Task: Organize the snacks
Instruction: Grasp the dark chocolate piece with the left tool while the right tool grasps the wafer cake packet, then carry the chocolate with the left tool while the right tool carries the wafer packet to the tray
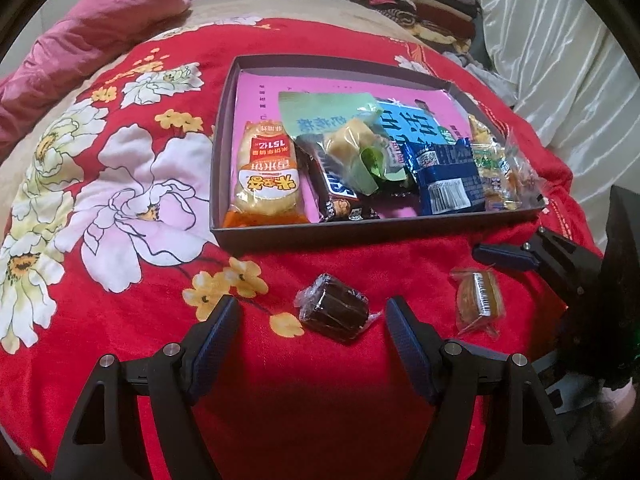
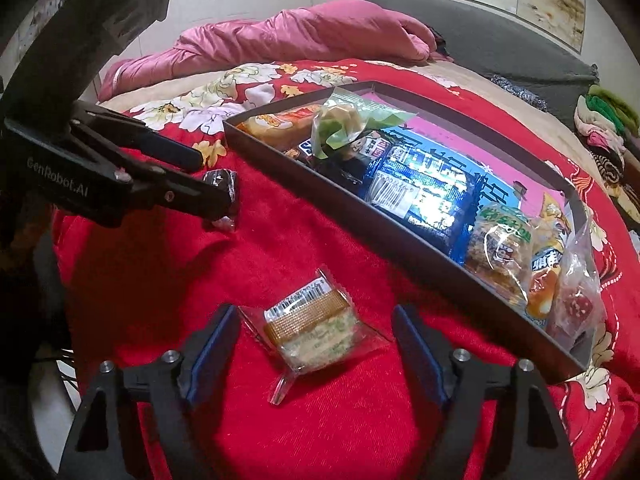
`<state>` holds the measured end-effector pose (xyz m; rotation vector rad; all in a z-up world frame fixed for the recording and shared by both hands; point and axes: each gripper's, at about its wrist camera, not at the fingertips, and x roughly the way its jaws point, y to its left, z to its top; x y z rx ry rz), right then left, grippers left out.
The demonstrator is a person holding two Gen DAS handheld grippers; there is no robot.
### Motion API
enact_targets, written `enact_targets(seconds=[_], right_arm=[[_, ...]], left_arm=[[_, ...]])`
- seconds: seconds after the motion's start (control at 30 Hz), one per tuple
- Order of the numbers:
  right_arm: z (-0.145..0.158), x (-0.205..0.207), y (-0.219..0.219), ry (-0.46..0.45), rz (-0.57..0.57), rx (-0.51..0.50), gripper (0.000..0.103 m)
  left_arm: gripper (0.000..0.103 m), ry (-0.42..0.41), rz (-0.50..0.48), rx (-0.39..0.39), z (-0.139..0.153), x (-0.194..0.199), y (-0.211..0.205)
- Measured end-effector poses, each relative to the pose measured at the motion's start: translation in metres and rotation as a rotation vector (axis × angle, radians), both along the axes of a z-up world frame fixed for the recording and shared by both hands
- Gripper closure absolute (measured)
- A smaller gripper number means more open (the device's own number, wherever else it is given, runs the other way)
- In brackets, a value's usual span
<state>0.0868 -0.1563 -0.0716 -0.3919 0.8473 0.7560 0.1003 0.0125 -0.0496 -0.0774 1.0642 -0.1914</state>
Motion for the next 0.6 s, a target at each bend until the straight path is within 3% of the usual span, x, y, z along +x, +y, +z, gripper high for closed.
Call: enact_targets(seconds=[0.17, 0.4, 0.6], right_arm=[[0.002, 0.006, -0.005, 0.019, -0.028, 0.028, 0.038], [0.009, 0.009, -0.013, 0.036, -0.052, 0.07, 0.045], [0.014, 0.013, -0.021, 0.076, -0.063, 0.143, 0.045]], left_arm=[[0.029, -0.009, -0.005, 0.004, -0.001, 0.0, -0.004], [0.061, 0.0, -0.02, 0.008, -0.007, 0.002, -0.011], [0.065, -0.001, -0.019, -0.002, -0.008, 0.002, -0.01]])
